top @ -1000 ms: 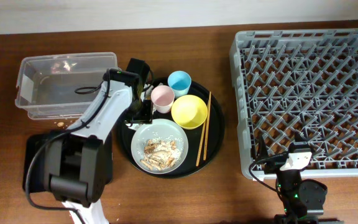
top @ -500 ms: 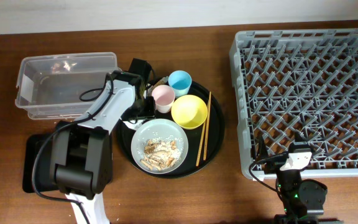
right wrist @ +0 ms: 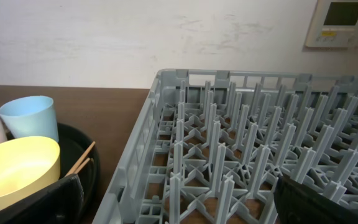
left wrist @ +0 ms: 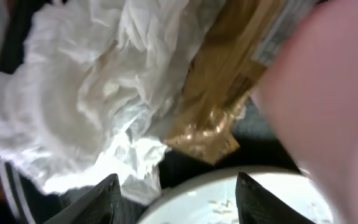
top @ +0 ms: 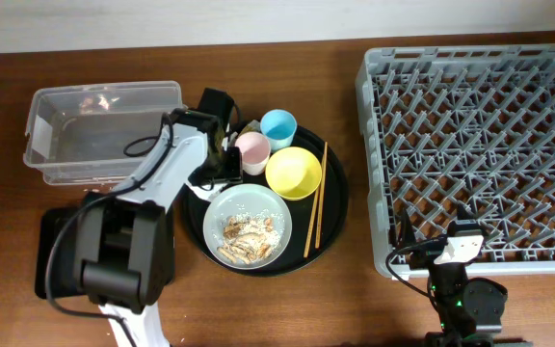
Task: Sort waste into correct bins and load items into the dishwasher rack
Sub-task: 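Grasp the gold snack wrapper with the left gripper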
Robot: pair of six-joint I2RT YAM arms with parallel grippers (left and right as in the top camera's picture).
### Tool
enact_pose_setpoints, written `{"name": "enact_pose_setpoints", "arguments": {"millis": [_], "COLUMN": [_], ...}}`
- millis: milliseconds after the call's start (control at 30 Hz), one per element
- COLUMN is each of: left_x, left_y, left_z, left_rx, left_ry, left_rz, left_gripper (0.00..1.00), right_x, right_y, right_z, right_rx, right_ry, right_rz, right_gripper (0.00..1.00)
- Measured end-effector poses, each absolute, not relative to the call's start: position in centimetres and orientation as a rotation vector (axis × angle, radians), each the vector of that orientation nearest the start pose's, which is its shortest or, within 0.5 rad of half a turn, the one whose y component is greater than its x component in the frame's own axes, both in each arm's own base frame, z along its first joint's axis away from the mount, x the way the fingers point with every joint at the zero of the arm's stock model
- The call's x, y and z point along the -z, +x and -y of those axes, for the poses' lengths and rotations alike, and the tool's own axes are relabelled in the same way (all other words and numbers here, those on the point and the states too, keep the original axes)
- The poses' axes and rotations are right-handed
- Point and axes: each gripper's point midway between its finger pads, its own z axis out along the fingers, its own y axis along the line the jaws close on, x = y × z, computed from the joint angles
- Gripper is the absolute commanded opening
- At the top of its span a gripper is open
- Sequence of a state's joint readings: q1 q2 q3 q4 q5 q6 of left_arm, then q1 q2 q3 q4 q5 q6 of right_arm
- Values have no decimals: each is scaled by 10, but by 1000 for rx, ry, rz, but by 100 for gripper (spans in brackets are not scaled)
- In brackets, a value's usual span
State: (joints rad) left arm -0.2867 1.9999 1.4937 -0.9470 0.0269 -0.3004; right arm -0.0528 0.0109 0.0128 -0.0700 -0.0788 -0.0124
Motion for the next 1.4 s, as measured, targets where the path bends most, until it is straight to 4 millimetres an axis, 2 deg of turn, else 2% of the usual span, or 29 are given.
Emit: {"name": "enact_pose_setpoints", "arguments": {"millis": [133, 200, 400, 567, 667, 867, 1067, 1267, 1400], "left_x": [-67, -72, -78, -78, -74, -50, -50, -50, -31], "left_y": [387, 392, 414, 416, 413, 407, 414, 422, 419], "left_z": [117, 118, 124, 124, 123, 119, 113, 119, 122], "left_rx": [114, 129, 164, 161, 153, 112, 58, 96, 115], "left_ry": [-23, -25, -25, 13, 36, 44, 40, 43, 49], "left_rz": [-2982, -2952, -2856, -2849, -2860, -2916, -2887, -2857, -2903], "left_gripper": [59, 59, 59, 59, 59, 59, 59, 59, 59], "right_x": [-160, -160, -160, -160, -160, -160, -160, -160, -160], "right_y": [246, 246, 246, 246, 246, 246, 246, 246, 246], "right_z": [-1, -1, -1, -1, -1, -1, -1, -1, -1], "right_rx": [-15, -15, -15, -15, -14, -15, -14, -15, -15], "right_ry": [-27, -27, -27, -27, -27, -27, -27, -27, -27], "right_rz": [-1638, -1638, -1638, -1638, -1638, -1638, -1638, -1638, -1638], "right_gripper": [98, 99, 99, 99, 99, 99, 99, 99, 99]}}
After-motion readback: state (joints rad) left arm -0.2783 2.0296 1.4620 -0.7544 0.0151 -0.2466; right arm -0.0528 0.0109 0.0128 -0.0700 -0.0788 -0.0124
